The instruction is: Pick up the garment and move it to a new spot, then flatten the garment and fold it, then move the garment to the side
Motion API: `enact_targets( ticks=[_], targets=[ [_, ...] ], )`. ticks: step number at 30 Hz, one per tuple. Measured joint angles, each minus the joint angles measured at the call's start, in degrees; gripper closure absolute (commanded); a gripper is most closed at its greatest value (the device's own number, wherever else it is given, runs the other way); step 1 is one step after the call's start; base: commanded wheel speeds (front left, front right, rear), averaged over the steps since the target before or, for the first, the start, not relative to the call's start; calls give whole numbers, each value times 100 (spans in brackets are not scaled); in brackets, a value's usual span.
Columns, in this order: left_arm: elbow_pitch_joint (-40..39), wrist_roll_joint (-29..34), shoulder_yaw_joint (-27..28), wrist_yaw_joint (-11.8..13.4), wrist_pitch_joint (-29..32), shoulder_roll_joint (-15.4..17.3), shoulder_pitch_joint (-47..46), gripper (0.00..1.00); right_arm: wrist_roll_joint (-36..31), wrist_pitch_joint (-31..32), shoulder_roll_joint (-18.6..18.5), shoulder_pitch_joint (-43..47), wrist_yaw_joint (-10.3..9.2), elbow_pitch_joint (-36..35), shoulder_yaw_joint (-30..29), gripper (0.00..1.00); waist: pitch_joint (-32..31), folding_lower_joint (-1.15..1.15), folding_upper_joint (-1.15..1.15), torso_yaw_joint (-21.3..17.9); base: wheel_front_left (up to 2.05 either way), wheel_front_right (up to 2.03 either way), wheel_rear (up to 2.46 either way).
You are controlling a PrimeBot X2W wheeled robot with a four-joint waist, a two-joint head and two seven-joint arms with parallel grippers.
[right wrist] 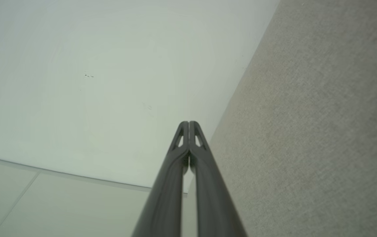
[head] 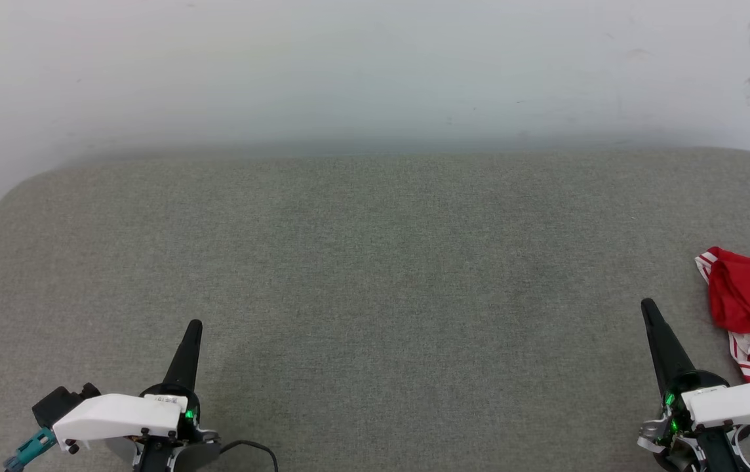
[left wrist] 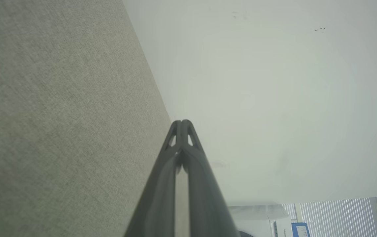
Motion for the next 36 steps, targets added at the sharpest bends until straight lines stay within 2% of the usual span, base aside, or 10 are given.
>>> enact_targets(
  ticks=[31, 36],
  targets=[
    [90, -1291, 255, -137, 357, -64, -146, 100, 1343, 93, 14, -215, 0, 393, -108, 100, -73, 0, 0, 34, 0, 0, 0],
    [92, -1291, 259, -144, 358, -69, -148, 100, 1340, 111, 22, -218, 0, 394, -124, 100, -74, 0, 0, 34, 0, 0, 0]
  ],
)
